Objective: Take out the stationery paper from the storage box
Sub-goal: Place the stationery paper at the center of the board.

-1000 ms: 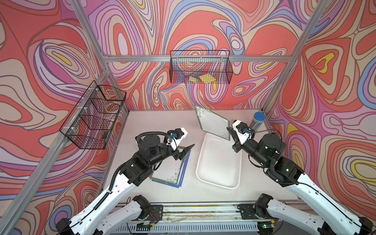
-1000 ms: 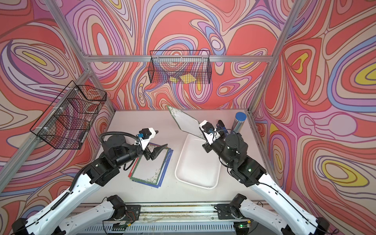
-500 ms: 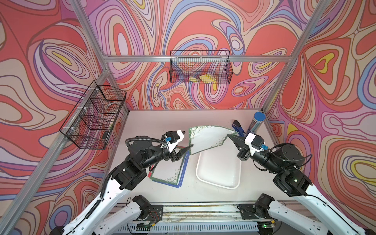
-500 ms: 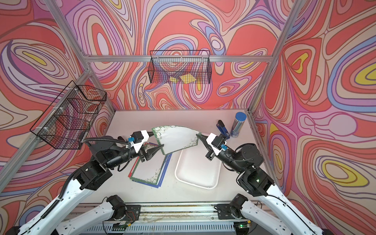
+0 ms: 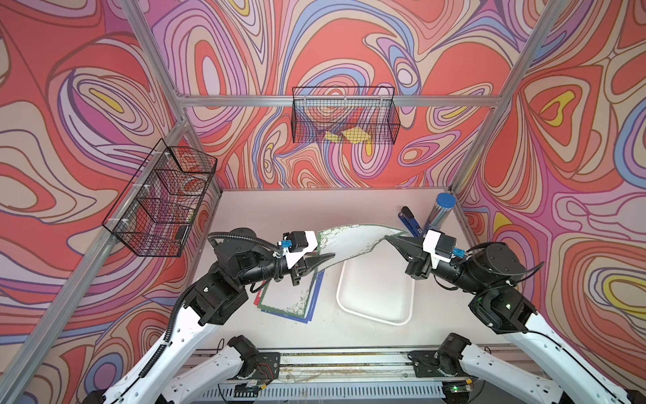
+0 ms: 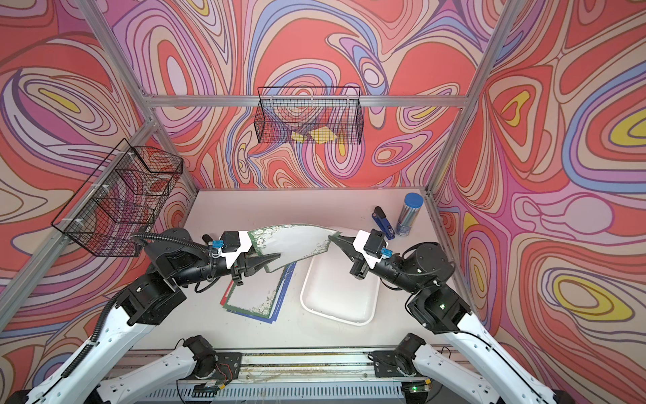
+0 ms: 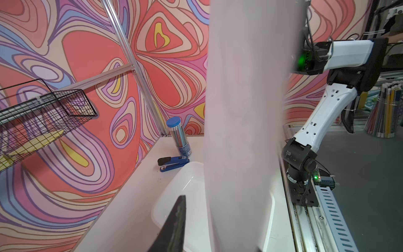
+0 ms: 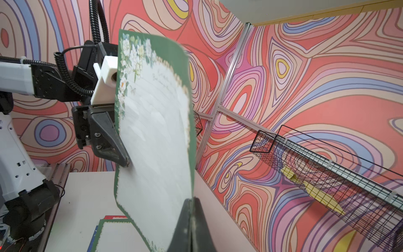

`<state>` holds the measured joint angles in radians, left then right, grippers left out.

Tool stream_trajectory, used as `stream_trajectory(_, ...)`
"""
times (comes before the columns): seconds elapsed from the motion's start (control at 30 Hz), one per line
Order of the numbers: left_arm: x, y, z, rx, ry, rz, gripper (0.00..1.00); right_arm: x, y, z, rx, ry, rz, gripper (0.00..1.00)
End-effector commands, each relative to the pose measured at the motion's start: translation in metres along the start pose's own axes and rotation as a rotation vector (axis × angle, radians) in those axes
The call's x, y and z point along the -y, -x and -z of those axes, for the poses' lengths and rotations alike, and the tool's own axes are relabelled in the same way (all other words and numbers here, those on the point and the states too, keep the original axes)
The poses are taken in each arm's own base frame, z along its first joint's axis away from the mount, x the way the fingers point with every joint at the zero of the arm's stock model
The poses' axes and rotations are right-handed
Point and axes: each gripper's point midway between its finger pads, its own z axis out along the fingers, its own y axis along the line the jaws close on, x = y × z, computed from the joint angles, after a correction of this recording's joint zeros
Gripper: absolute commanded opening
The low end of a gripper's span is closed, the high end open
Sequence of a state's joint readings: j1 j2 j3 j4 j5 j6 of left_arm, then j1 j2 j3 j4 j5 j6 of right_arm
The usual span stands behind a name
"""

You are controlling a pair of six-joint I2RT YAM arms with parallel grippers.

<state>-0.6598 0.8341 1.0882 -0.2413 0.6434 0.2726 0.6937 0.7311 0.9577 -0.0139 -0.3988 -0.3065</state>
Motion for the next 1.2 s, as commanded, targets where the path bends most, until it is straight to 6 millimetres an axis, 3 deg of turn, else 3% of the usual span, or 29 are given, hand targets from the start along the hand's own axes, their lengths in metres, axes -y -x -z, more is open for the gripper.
stream_trajectory(0.0, 0.010, 0.007, 0.005, 0.049, -0.037, -0.021, 0.29, -0.003, 0.018, 0.002, 0.054, 0.030, -0.017, 0.00)
stream_trajectory(0.2, 0.017, 0.013, 0.011, 0.061, -0.062, -0.035, 0.28, -0.010, 0.029, 0.001, 0.077, 0.084, -0.048, 0.00)
stream_trajectory(0.4, 0.016, 0.008, 0.007, 0.039, -0.072, -0.035, 0.07, -0.014, 0.031, -0.004, 0.079, 0.129, -0.062, 0.00)
stream_trajectory(0.7, 0.023, 0.008, 0.011, 0.042, -0.092, -0.042, 0.00, -0.012, 0.025, -0.011, 0.057, 0.131, -0.090, 0.00)
stream_trajectory(0.83, 0.021, 0.000, 0.012, -0.004, -0.077, -0.014, 0.00, -0.012, 0.020, -0.018, 0.028, 0.146, -0.138, 0.12)
stream_trajectory(0.9, 0.020, -0.001, 0.015, -0.024, -0.070, -0.015, 0.00, -0.014, 0.020, -0.022, 0.001, 0.178, -0.167, 0.29)
stream_trajectory(1.0, 0.019, -0.001, 0.019, -0.039, -0.057, -0.016, 0.00, -0.019, 0.022, -0.026, -0.027, 0.229, -0.196, 0.41)
stream_trajectory(1.17, 0.020, 0.002, 0.023, -0.033, -0.069, 0.005, 0.00, -0.028, 0.024, -0.027, -0.039, 0.301, -0.236, 0.45)
